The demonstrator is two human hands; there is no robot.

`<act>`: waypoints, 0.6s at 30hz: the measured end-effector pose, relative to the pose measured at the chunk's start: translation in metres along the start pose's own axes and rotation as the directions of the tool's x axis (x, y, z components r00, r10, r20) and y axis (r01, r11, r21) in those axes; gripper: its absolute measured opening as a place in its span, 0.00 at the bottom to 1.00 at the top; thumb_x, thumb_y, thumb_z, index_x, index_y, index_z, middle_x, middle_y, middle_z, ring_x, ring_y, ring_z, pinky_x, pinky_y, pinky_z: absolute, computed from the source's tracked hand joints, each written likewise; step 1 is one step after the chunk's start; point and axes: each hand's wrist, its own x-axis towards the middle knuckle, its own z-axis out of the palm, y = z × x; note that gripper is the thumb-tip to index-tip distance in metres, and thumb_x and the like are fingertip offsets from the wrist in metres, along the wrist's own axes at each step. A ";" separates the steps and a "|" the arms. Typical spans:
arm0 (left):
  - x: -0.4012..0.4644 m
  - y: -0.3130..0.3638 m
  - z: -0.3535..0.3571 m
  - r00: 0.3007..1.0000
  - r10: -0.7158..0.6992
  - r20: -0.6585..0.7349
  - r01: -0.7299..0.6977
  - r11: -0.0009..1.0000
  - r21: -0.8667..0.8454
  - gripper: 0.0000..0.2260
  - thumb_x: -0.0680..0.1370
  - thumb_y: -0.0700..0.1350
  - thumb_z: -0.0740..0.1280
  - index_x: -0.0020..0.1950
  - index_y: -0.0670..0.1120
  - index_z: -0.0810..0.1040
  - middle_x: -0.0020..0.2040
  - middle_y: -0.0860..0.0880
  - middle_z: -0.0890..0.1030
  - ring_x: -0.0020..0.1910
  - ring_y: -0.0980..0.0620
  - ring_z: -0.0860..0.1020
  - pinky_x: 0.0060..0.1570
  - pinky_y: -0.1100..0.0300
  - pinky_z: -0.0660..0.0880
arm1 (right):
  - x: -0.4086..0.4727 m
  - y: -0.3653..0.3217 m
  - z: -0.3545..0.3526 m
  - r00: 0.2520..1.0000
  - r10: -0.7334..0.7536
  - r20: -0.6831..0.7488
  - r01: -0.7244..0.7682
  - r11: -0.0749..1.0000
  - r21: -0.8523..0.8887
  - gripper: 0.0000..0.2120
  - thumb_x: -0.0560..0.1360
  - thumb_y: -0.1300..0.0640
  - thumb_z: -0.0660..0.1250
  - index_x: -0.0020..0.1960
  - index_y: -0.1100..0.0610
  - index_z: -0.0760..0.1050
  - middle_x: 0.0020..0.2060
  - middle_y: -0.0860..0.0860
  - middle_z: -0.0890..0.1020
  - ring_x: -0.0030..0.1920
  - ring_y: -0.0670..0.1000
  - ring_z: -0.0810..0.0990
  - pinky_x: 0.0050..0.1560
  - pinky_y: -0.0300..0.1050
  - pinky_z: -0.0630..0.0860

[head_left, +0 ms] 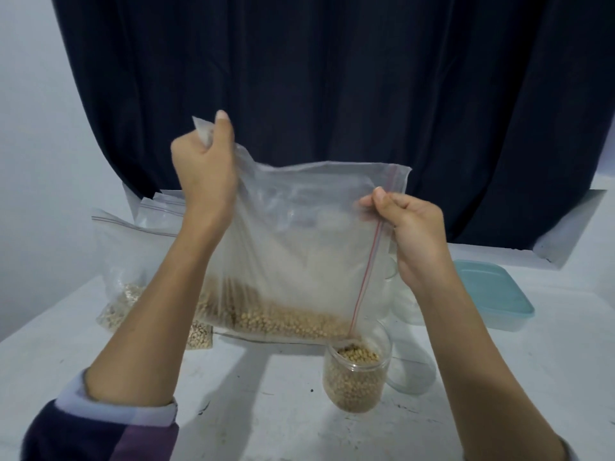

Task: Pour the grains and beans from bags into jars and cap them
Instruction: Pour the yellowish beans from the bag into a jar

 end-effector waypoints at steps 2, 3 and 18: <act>-0.004 -0.002 0.005 0.998 -0.042 0.055 0.043 0.999 -0.014 0.24 0.80 0.42 0.61 0.26 0.50 0.56 0.20 0.59 0.58 0.21 0.60 0.57 0.25 0.61 0.55 | -0.004 0.003 0.005 0.999 0.017 0.044 -0.016 1.000 -0.026 0.10 0.77 0.60 0.65 0.40 0.59 0.81 0.34 0.46 0.84 0.34 0.41 0.81 0.60 0.45 0.75; -0.004 -0.003 0.004 0.996 -0.056 0.063 0.057 0.998 -0.013 0.25 0.80 0.42 0.62 0.25 0.50 0.56 0.20 0.59 0.59 0.21 0.59 0.58 0.25 0.59 0.55 | -0.005 0.004 0.006 0.999 0.025 0.048 -0.024 0.999 -0.028 0.10 0.77 0.60 0.65 0.40 0.59 0.81 0.34 0.46 0.84 0.34 0.42 0.81 0.60 0.46 0.74; 0.002 0.002 -0.001 1.000 0.004 0.004 -0.004 0.999 -0.034 0.26 0.80 0.43 0.61 0.24 0.52 0.55 0.19 0.59 0.58 0.21 0.60 0.56 0.25 0.63 0.54 | -0.002 -0.003 0.001 1.000 -0.005 -0.011 0.006 1.000 0.007 0.09 0.77 0.60 0.66 0.41 0.60 0.81 0.34 0.47 0.84 0.35 0.42 0.81 0.54 0.40 0.76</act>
